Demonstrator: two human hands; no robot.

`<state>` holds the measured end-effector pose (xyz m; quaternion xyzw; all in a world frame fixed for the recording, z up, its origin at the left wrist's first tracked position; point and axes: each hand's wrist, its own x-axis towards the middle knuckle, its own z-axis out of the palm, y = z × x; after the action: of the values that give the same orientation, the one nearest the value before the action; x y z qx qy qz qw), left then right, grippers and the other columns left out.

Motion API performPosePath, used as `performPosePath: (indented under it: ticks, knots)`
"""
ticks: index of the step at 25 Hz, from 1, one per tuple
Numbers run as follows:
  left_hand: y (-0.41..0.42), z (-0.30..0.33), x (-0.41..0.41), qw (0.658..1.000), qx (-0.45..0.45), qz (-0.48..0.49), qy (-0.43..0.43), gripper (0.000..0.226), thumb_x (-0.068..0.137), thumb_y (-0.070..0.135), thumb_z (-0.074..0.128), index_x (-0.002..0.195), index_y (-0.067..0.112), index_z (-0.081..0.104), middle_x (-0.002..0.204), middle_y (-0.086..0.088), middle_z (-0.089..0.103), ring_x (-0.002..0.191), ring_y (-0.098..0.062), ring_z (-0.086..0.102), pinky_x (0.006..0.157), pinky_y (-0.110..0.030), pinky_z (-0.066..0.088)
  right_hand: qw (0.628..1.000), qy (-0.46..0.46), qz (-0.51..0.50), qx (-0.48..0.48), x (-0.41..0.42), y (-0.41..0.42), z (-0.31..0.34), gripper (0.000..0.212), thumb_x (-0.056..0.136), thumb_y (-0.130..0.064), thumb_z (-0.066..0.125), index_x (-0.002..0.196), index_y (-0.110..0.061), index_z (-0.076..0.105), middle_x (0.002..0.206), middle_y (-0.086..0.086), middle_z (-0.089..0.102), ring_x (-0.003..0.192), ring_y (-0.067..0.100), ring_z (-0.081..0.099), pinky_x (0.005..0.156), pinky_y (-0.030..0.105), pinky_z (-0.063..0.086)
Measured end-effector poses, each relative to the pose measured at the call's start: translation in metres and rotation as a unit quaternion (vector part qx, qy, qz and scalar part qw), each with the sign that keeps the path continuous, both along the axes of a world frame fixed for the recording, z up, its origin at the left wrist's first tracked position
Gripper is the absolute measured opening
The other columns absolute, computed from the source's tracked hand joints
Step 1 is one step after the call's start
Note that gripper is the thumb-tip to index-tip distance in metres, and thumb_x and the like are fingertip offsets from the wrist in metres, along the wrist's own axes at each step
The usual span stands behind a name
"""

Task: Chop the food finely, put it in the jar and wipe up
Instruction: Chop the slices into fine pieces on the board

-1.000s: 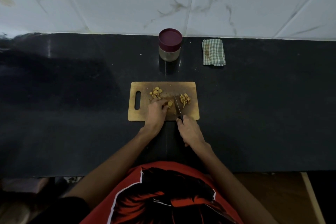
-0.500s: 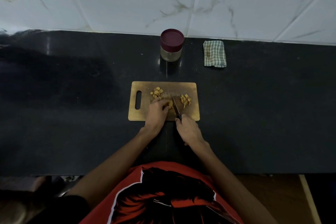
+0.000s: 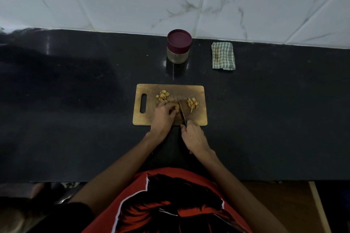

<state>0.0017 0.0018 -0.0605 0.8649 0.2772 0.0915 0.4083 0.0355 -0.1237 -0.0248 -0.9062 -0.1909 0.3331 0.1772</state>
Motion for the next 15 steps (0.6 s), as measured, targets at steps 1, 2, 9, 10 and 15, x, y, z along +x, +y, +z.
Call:
performPosePath:
  ticks: [1, 2, 9, 10, 15]
  knots:
    - [-0.0003, -0.0004, 0.0001, 1.000, 0.002, 0.002, 0.001, 0.022, 0.090, 0.017, 0.060, 0.112, 0.015, 0.066, 0.113, -0.003, 0.058, 0.094, -0.012, 0.058, 0.082, -0.030, 0.053, 1.000, -0.001, -0.003, 0.002, -0.0004, -0.0004, 0.0000, 0.025, 0.105, -0.032, 0.038, 0.109, -0.010, 0.049, 0.092, 0.004, 0.052, 0.082, 0.026, 0.063, 0.073, 0.047, 0.058]
    - [-0.0007, -0.0009, 0.0006, 1.000, 0.006, 0.007, 0.002, 0.022, 0.090, 0.017, 0.061, 0.112, 0.014, 0.066, 0.112, -0.003, 0.058, 0.093, -0.014, 0.059, 0.083, -0.031, 0.053, 1.000, -0.003, -0.011, 0.007, 0.0000, -0.0010, 0.0000, 0.025, 0.105, -0.032, 0.038, 0.109, -0.010, 0.049, 0.093, 0.004, 0.052, 0.084, 0.027, 0.064, 0.073, 0.047, 0.058]
    - [0.0001, -0.0033, 0.0012, 1.000, 0.020, 0.003, 0.003, 0.018, 0.090, 0.016, 0.060, 0.106, 0.014, 0.068, 0.106, -0.003, 0.061, 0.090, -0.013, 0.059, 0.079, -0.034, 0.054, 1.000, -0.019, -0.009, 0.022, -0.0010, -0.0031, 0.0012, 0.026, 0.105, -0.032, 0.038, 0.109, -0.010, 0.049, 0.097, 0.007, 0.057, 0.084, 0.022, 0.060, 0.071, 0.042, 0.056]
    - [-0.0002, -0.0023, 0.0008, 1.000, 0.023, 0.002, 0.005, 0.017, 0.091, 0.016, 0.060, 0.106, 0.014, 0.068, 0.106, -0.003, 0.060, 0.089, -0.013, 0.059, 0.078, -0.033, 0.054, 1.000, -0.017, -0.005, 0.024, -0.0013, -0.0021, 0.0009, 0.026, 0.105, -0.032, 0.038, 0.110, -0.009, 0.049, 0.099, 0.009, 0.058, 0.086, 0.025, 0.061, 0.071, 0.043, 0.056]
    - [-0.0012, -0.0002, 0.0019, 0.999, 0.036, 0.005, 0.007, 0.016, 0.090, 0.016, 0.060, 0.103, 0.011, 0.069, 0.105, -0.004, 0.058, 0.088, -0.015, 0.058, 0.078, -0.033, 0.052, 0.999, -0.027, -0.003, 0.024, 0.0025, 0.0028, 0.0005, 0.027, 0.105, -0.030, 0.039, 0.112, -0.007, 0.051, 0.107, 0.013, 0.059, 0.094, 0.030, 0.062, 0.073, 0.046, 0.057]
